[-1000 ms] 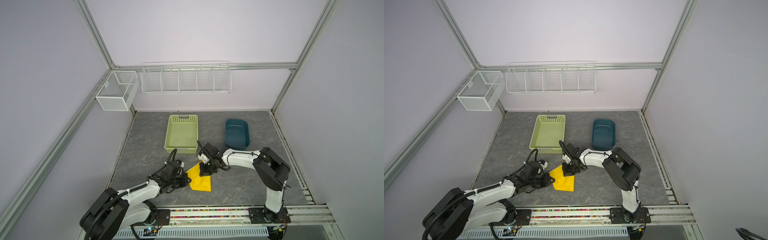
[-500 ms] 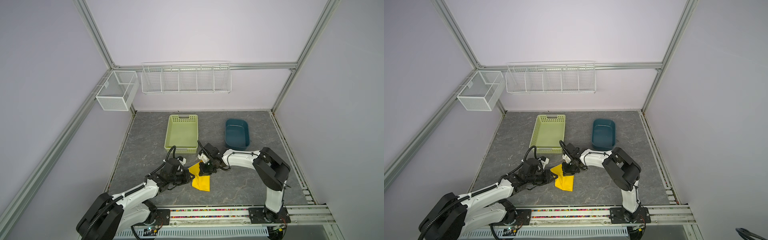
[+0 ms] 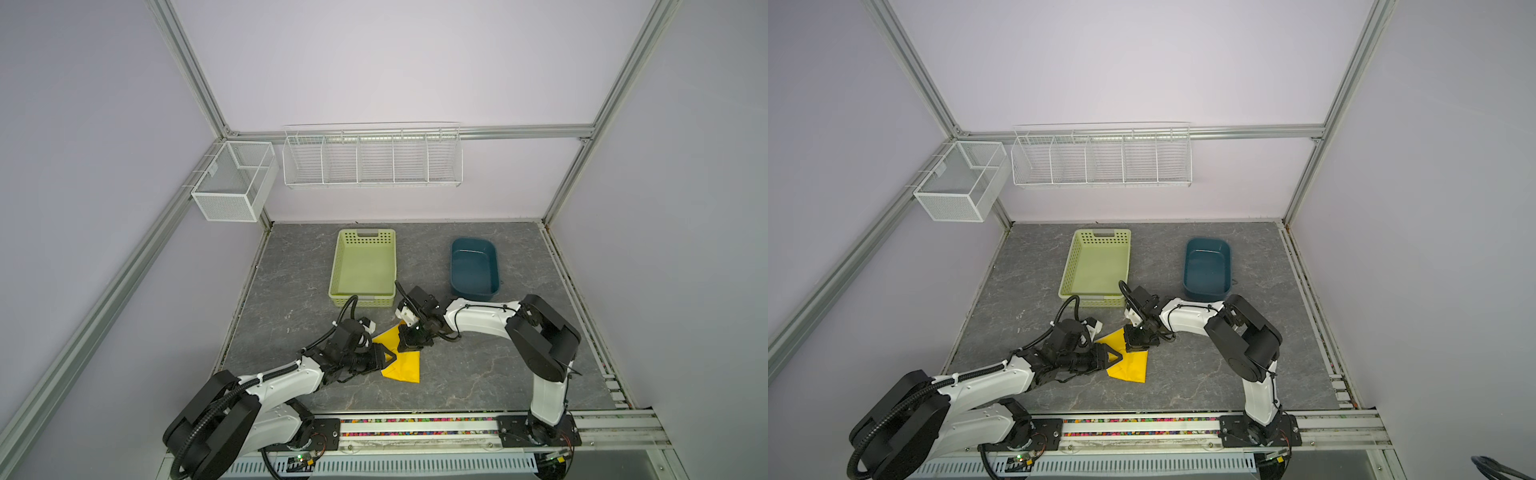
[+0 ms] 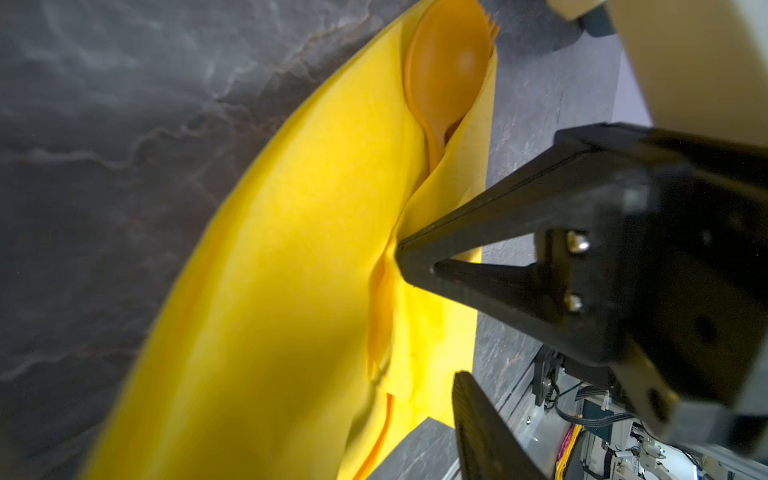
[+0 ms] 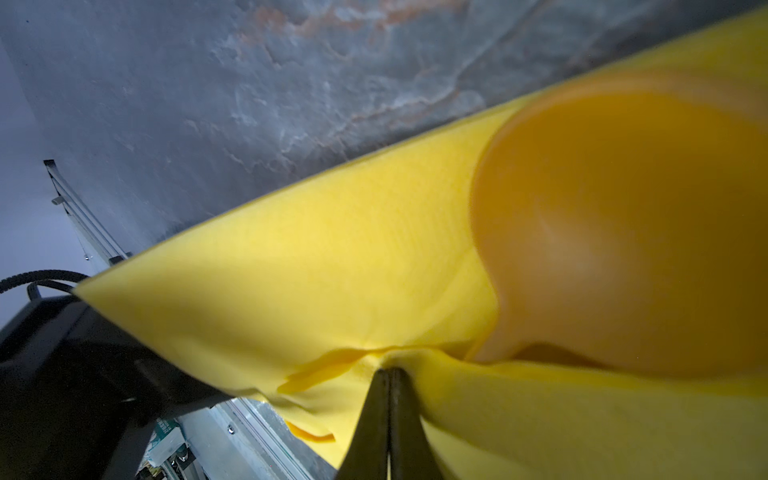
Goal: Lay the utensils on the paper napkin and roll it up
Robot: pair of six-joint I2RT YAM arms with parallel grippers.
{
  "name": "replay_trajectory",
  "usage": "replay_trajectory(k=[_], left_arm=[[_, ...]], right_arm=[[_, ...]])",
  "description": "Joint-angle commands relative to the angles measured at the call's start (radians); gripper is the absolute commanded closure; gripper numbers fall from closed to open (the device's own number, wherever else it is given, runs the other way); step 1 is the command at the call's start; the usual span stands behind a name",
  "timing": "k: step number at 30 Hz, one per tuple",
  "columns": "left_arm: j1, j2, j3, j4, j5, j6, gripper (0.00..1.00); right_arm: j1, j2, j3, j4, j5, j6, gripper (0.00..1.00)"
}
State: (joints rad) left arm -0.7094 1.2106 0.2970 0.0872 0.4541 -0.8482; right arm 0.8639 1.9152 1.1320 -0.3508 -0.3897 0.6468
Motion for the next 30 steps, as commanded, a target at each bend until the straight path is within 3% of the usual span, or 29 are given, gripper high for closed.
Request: replay_trajectory(k=[1, 10, 21, 30], left_arm=[[-0.015, 0.033, -0.019, 0.062, 0.001, -0.022, 0.52], [-0.028, 0.105, -0.041, 0.188, 0.013, -0.099, 0.52], [-0.039, 0.100, -0.013, 0.085, -0.117, -0.111, 0.68], [-0.040, 0.161, -0.002, 0.120, -0.131, -0.115, 0.81]], right_arm=[[-0.006, 0.049, -0.035, -0.063, 0.080, 0.001, 0.93], [-0.006, 0.047, -0.031, -0.068, 0.079, -0.002, 0.93], [-0.006, 0.048, -0.024, -0.080, 0.082, -0.009, 0.93], [-0.005, 0.045, -0.022, -0.083, 0.080, -0.011, 0.93]])
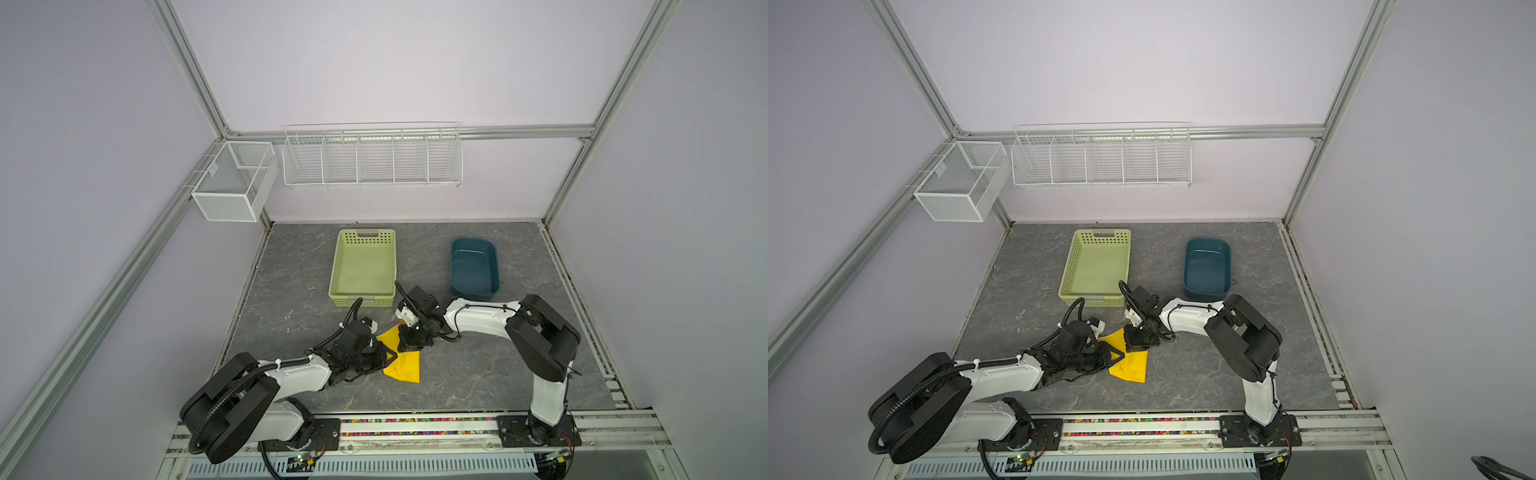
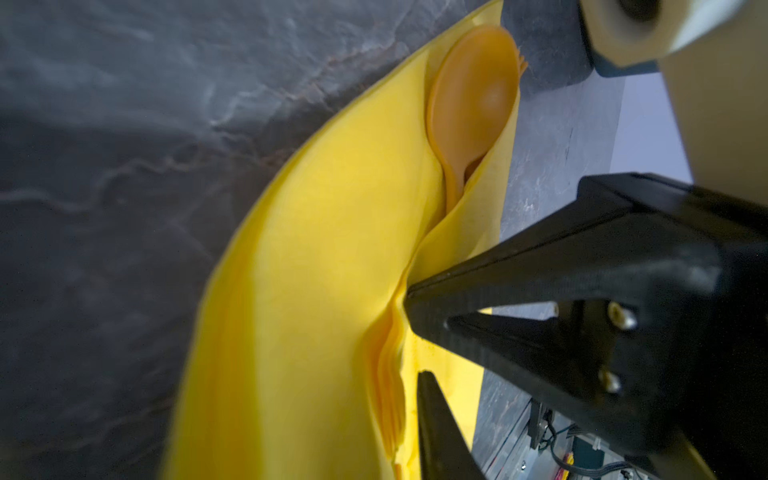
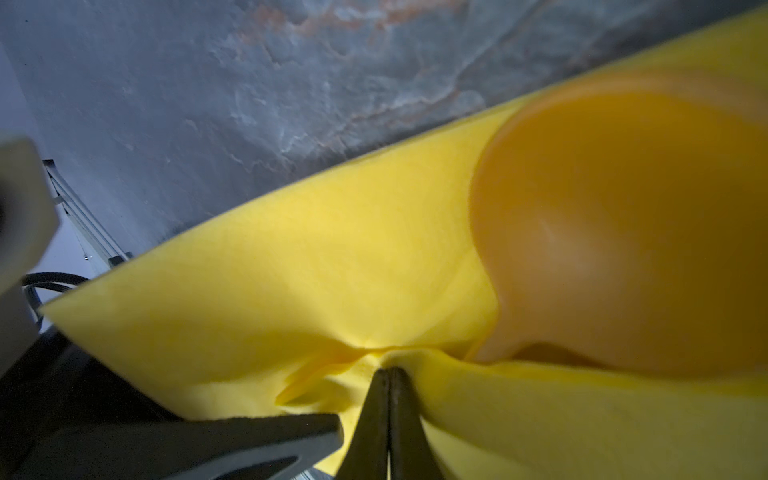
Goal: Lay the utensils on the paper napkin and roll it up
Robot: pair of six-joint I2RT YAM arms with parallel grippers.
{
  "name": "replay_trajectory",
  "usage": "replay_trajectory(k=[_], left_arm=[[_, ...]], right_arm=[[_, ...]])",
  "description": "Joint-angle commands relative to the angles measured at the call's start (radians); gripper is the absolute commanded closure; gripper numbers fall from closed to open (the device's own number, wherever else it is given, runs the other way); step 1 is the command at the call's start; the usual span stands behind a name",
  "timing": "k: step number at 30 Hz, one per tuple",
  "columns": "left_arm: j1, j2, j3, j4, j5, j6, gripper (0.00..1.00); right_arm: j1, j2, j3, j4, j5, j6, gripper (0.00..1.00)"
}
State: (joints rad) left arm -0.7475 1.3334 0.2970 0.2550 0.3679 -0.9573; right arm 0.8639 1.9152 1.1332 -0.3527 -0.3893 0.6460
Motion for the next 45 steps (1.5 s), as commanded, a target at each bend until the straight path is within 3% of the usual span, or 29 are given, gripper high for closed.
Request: replay_trajectory(k=[1, 14, 28, 45], left_arm=[[-0.002, 0.045, -0.002, -0.041, -0.045, -0.006, 0.82], [-0.003, 0.040, -0.016, -0.060, -0.093, -0.031, 0.95], [-0.003, 0.044, -0.024, -0.056, -0.110, -0.037, 0.98], [-0.003, 0.046, -0.022, -0.057, -0.115, -0.036, 0.98]], right_arm=[[-0.005, 0.044, -0.023, -0.083, 0.079, -0.010, 0.93], [-0.006, -0.003, 0.000, -0.120, 0.093, -0.013, 0.93], [0.075, -0.184, -0.053, -0.129, 0.076, 0.078, 0.90], [0.157, -0.068, -0.093, -0.055, 0.086, 0.123, 0.92]])
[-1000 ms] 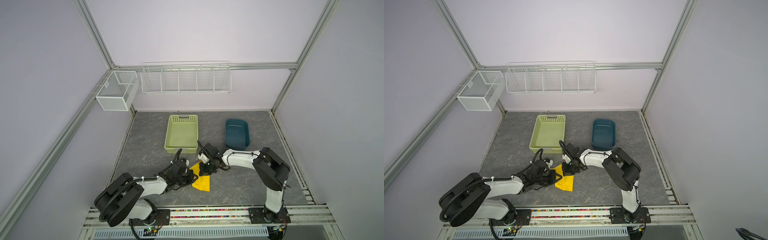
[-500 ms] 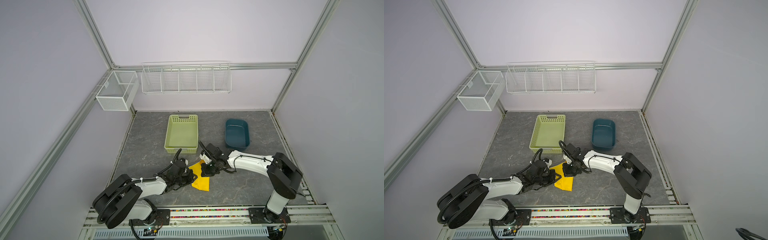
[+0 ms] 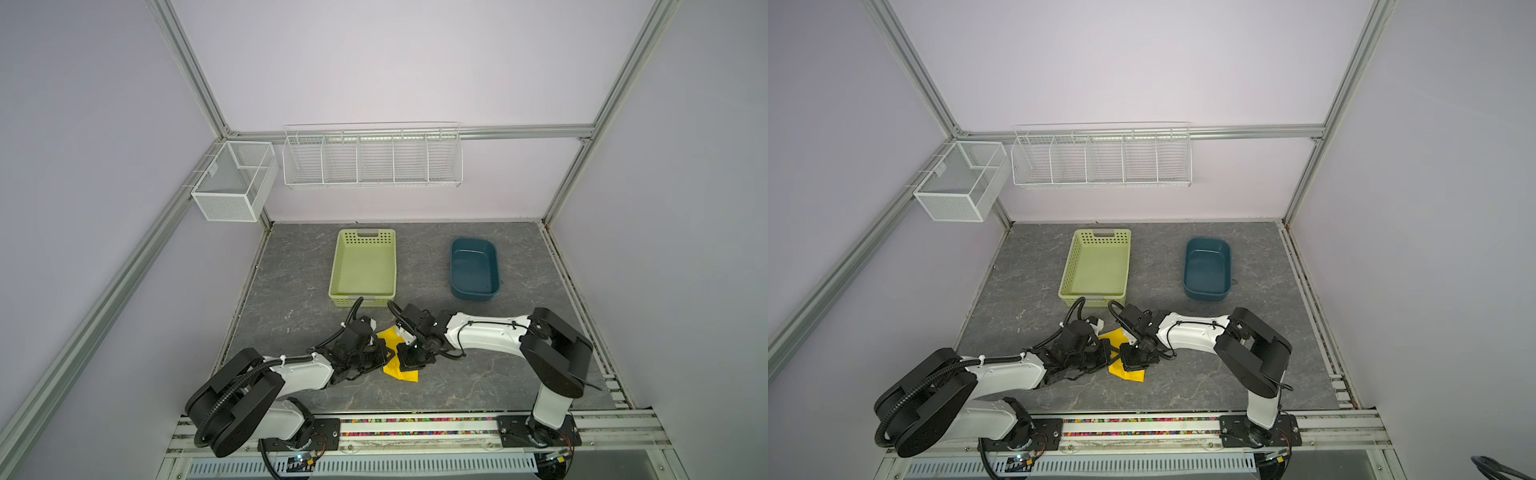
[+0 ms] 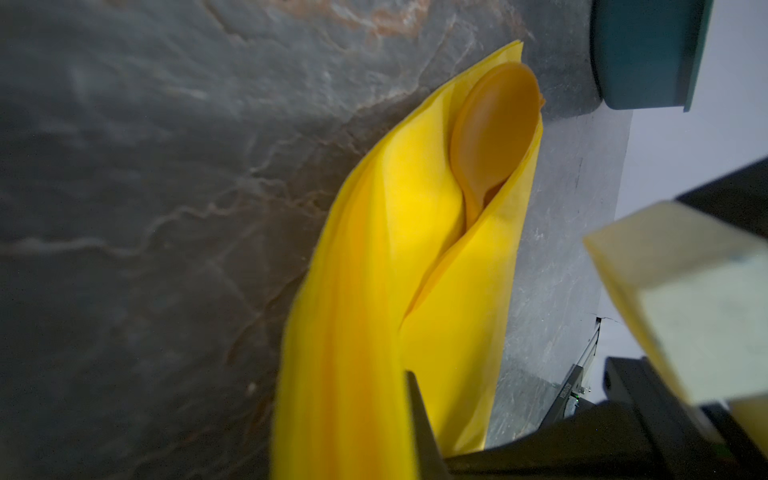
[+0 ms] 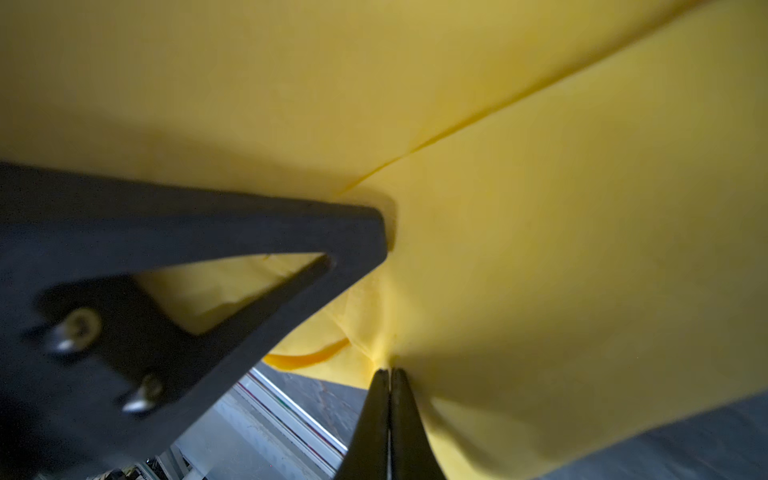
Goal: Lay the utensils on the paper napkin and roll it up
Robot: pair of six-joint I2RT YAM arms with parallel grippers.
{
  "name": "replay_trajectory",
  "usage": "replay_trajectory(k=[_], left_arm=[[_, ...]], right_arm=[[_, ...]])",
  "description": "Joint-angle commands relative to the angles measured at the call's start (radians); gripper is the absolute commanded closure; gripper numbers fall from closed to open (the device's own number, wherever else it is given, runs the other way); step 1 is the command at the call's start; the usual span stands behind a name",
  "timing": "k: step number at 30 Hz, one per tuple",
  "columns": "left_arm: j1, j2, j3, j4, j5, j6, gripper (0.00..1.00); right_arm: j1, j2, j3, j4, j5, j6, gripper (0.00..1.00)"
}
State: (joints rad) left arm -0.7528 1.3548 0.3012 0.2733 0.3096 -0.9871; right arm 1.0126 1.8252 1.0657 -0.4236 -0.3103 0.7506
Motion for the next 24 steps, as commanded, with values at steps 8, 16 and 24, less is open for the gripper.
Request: replay_trajectory(k=[8, 16, 24], left_arm=[[-0.006, -0.023, 0.003, -0.123, -0.045, 0.005, 0.96], [-0.042, -0.117, 0.078, -0.319, -0.094, 0.053, 0.94], [-0.118, -0.076, 0.205, -0.502, -0.186, 0.109, 0.95]], right_arm=[[0.010, 0.061, -0.057, 0.038, 0.018, 0.022, 0.93], [0.010, 0.065, -0.078, 0.059, 0.020, 0.024, 0.93], [0.007, 0.046, -0.109, 0.149, -0.001, 0.036, 0.93]])
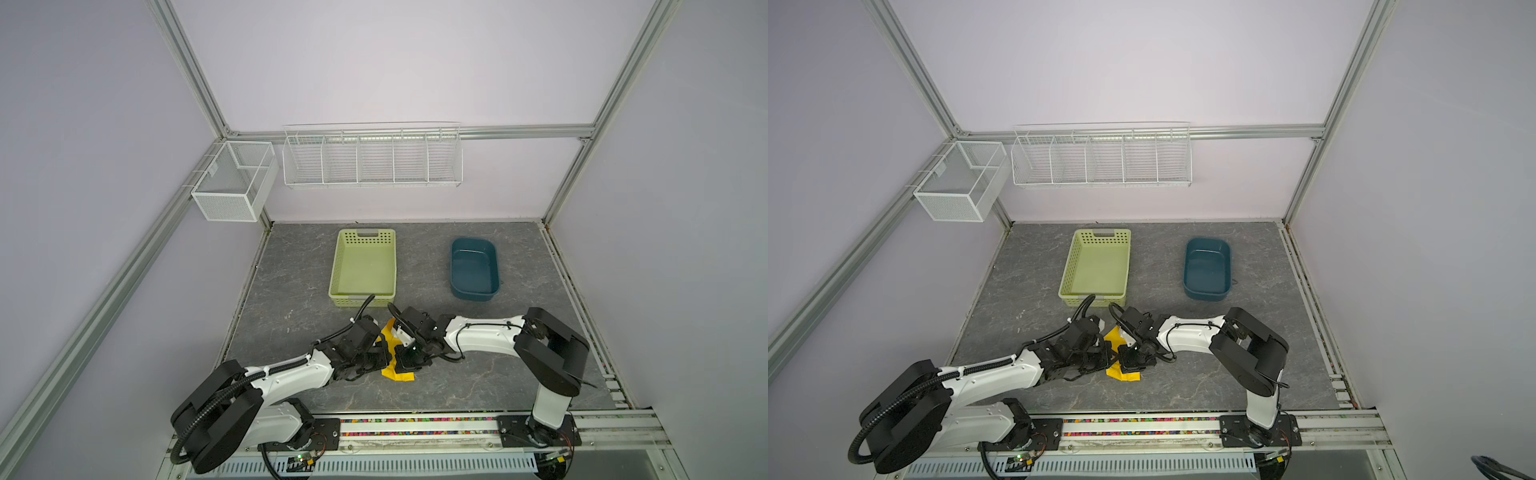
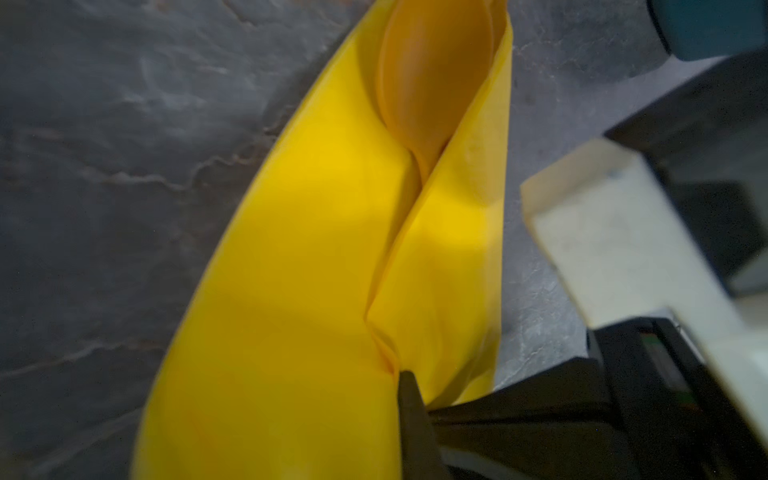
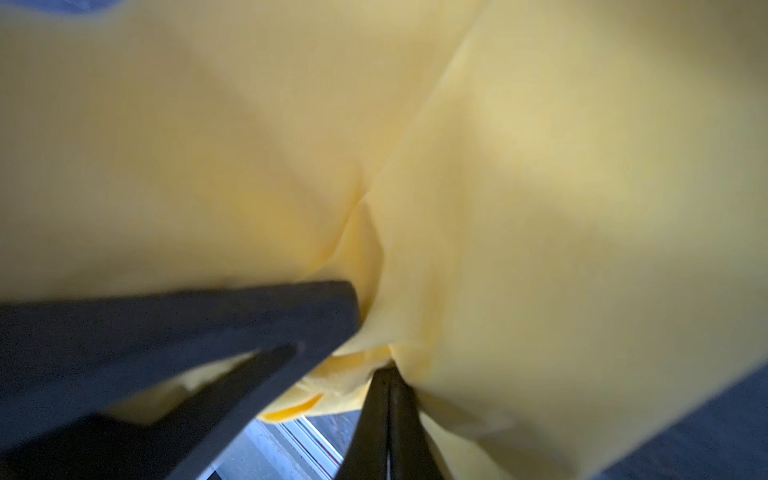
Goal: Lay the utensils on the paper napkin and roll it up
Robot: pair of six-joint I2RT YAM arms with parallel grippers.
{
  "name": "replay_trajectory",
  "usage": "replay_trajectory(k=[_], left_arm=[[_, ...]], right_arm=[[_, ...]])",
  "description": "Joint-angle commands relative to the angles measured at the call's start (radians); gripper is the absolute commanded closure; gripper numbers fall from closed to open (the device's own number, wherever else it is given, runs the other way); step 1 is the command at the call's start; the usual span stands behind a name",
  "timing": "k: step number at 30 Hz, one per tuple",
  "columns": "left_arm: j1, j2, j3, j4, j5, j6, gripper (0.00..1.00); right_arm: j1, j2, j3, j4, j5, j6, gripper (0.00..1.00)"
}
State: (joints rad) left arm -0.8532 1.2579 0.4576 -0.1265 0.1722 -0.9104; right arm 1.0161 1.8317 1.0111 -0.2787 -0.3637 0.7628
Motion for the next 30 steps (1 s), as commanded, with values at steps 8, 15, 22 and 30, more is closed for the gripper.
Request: replay_trajectory(k=[8, 15, 22, 30], left_arm=[[-0.029, 0.061, 0.090, -0.172, -0.113, 0.040, 0.95], [-0.028, 0.066, 0.099, -0.191, -0.129, 0.044, 0.95], [-0.032, 0.061, 0.100, -0.200, -0.143, 0.041, 0.95], [-0.036, 0.057, 0.111, -0.220, -0.157, 0.045, 0.95]], right_arm=[[-0.026, -0.138, -0.150, 0.198, -0.021, 0.055, 0.93], [-0.066, -0.142, -0.313, 0.512, -0.180, 0.195, 0.92], [-0.077, -0.112, -0.378, 0.687, -0.238, 0.268, 0.92], [-0.085, -0.032, -0.420, 0.813, -0.268, 0.321, 0.92]])
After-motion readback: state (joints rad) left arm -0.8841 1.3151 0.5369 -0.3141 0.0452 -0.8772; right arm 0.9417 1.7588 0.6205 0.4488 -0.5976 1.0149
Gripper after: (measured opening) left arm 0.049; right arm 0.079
